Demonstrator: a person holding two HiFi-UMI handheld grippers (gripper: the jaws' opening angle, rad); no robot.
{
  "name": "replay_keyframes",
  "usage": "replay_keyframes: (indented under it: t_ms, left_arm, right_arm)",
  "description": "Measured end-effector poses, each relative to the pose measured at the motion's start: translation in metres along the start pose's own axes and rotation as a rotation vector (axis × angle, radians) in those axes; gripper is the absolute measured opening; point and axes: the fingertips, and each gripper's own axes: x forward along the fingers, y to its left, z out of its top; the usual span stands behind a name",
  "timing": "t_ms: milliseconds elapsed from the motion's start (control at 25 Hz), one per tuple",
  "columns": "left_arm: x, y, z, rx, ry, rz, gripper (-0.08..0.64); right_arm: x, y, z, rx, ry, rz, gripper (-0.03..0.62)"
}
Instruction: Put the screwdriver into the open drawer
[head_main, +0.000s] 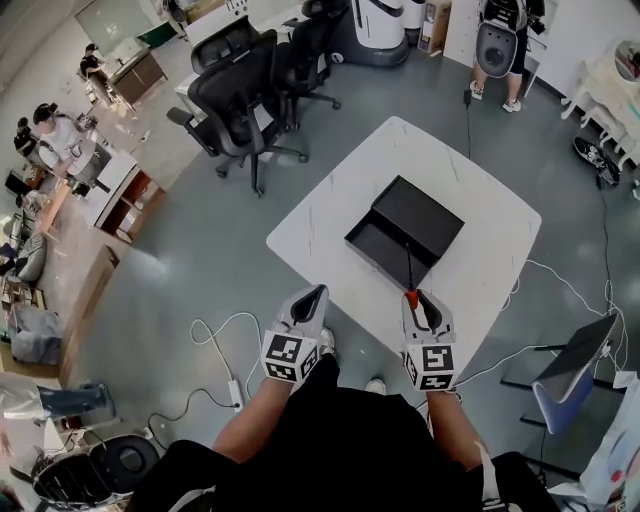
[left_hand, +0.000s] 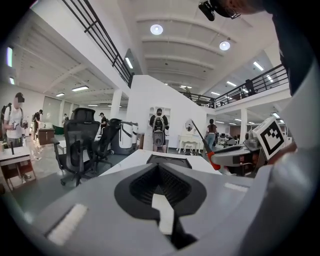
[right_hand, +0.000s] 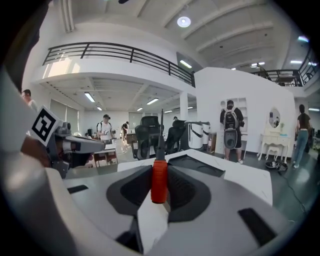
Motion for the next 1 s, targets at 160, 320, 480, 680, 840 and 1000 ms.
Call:
replay_keyframes:
  t_ms: [160,320,480,680,840,1000]
  left_arm:
    - [0.027,0.020,0.009,0.018,0.010,-0.062,0.008]
    - [0.051,0.046,0.015,0.017,0.019,-0.117,0.008]
    - [0.068,0.058,0.014,0.032,0.031,-0.188,0.008]
    - [0.084,0.062,0.015,0.042,0.042,-0.289,0.008]
    - [0.094,0.057,0.019,0.070,0.040,-0.360,0.008]
    - [0.104,0.054,0.023,0.073,0.037,-0.364,0.008]
  right_arm:
    - [0.025,0.000,0.008,0.004,0.012,-0.026,0.097]
    - [0.050,0.000,0.015,0.009,0.031,-0.076,0.097]
    - [0.064,0.000,0.011,0.017,0.068,-0.133,0.097]
    - [0.071,0.001,0.001,-0.003,0.134,-0.189,0.097]
    - [0.068,-0.003,-0.008,-0.021,0.182,-0.204,0.097]
    - [0.070,-0.012,-0.011,-0.062,0.226,-0.191,0.097]
